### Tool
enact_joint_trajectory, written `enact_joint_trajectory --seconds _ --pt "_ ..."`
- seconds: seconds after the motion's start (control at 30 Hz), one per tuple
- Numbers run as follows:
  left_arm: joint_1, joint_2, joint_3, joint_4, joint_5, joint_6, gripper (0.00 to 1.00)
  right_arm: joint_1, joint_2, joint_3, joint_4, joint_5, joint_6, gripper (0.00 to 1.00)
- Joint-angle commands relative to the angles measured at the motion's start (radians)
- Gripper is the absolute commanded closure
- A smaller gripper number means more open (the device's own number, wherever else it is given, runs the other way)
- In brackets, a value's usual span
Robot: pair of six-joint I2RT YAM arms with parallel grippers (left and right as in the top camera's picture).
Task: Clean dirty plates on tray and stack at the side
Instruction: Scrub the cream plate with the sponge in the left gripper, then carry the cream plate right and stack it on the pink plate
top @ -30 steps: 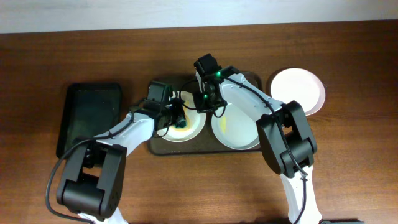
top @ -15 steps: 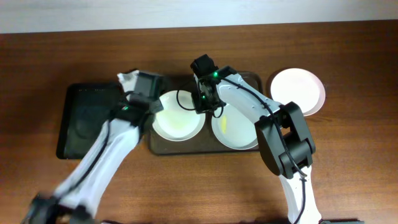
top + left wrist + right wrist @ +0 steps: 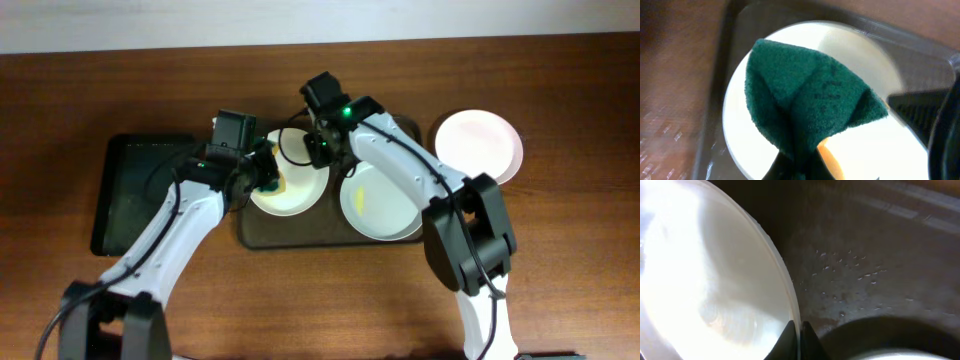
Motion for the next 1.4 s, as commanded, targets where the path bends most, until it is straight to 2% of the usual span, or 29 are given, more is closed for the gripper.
enact_joint_trajectory --seconds 0.0,0.1,0.17,0.3,0.37,0.4,0.5,0.57,0.67,0.73,0.83,0.9,0.97,1.0,1.1,1.23,1.3,1.37 --pt "0.002 0.141 -0.003 0.063 0.043 0.028 1.00 -0.077 0.079 -0.035 0.003 -0.178 0.011 0.96" --pt "-0.001 0.237 -0.003 0.156 0.063 0.027 1.00 -0.074 0.103 -0.040 0.001 -0.208 -0.054 0.96" --pt "-0.016 0.280 -0.003 0.223 0.111 0.027 1.00 -0.064 0.103 -0.040 0.012 -0.200 -0.052 0.96" --pt "-0.045 0.366 -0.003 0.302 0.113 0.027 1.00 -0.064 0.103 -0.040 0.011 -0.192 -0.052 0.96" --pt "-0.039 0.376 -0.003 0.287 -0.006 0.027 1.00 -0.064 0.104 -0.040 0.004 -0.192 -0.053 0.96" --pt "-0.029 0.372 0.002 0.238 -0.155 0.027 1.00 -0.064 0.103 -0.041 0.002 -0.192 -0.053 0.96" --pt "-0.005 0.368 0.035 0.108 -0.465 0.027 1.00 -0.064 0.103 -0.041 -0.009 -0.182 -0.053 0.96" --pt "-0.002 0.359 0.092 0.019 -0.605 0.027 1.00 -0.063 0.103 -0.041 -0.019 -0.124 -0.053 0.96" --pt "-0.002 0.277 0.159 -0.041 -0.612 0.022 1.00 -0.063 0.104 -0.041 -0.023 -0.098 -0.053 0.96" --pt "-0.002 0.147 0.166 -0.071 -0.611 0.000 1.00 -0.063 0.102 -0.040 -0.022 -0.088 -0.053 0.96" --pt "-0.002 -0.026 0.166 -0.157 -0.405 -0.008 1.00 -0.063 0.050 0.008 -0.054 -0.085 -0.054 0.96" --pt "-0.002 -0.066 0.166 -0.238 -0.383 -0.008 1.00 -0.062 -0.007 0.026 -0.081 -0.073 -0.064 0.96" --pt "0.043 -0.071 0.166 -0.298 -0.380 -0.010 1.00 -0.044 -0.085 0.028 -0.107 0.056 -0.065 0.96" --pt "0.087 -0.071 0.166 -0.335 -0.377 -0.059 1.00 -0.021 -0.120 0.028 -0.124 0.161 -0.070 0.96" --pt "0.211 -0.071 0.166 -0.381 -0.317 -0.068 1.00 0.117 -0.199 0.028 -0.164 0.645 -0.095 0.96" --pt "0.275 -0.071 0.166 -0.387 -0.263 -0.068 1.00 0.298 -0.207 0.028 -0.169 1.170 -0.119 0.96" --pt "0.275 -0.071 0.166 -0.388 -0.263 -0.068 1.00 0.373 -0.207 0.028 -0.168 1.343 -0.192 0.96" --pt "0.275 -0.071 0.166 -0.388 -0.264 -0.068 1.00 0.420 -0.207 0.028 -0.169 1.419 -0.252 0.96"
